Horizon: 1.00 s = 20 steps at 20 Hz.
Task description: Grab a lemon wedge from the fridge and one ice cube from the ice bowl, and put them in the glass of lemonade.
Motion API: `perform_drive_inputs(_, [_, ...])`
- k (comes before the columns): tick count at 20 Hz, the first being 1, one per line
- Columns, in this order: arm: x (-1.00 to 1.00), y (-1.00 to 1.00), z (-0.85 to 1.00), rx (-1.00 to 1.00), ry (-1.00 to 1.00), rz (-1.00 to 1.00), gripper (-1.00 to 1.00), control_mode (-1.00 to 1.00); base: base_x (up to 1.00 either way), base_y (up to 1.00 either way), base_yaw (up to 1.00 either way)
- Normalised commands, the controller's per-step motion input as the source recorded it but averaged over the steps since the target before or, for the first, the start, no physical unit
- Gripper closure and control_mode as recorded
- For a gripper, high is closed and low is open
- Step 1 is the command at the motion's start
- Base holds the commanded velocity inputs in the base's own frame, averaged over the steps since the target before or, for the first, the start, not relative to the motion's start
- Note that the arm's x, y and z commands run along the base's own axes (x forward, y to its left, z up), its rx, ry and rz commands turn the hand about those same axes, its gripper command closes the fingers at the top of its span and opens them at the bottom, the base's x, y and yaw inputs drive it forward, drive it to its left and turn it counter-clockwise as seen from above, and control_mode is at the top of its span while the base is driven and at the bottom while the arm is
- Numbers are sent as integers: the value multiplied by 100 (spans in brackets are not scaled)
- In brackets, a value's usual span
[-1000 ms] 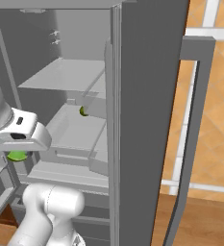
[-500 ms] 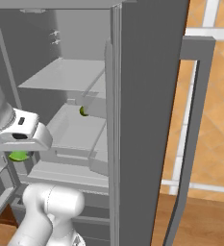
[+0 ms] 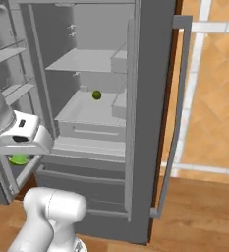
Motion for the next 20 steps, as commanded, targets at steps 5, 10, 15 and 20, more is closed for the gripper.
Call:
perform_drive_inputs(5, [0,0,0,0,0,0,100,100,-17,4,74])
perform_drive_inputs(10, [0,0,0,0,0,0,100,100,-2,-2,100])
perform_drive_inputs(15, [0,0,0,0,0,0,100,100,-13,4,94])
perform_drive_inputs(20, [0,0,0,0,0,0,100,100,9,44,61])
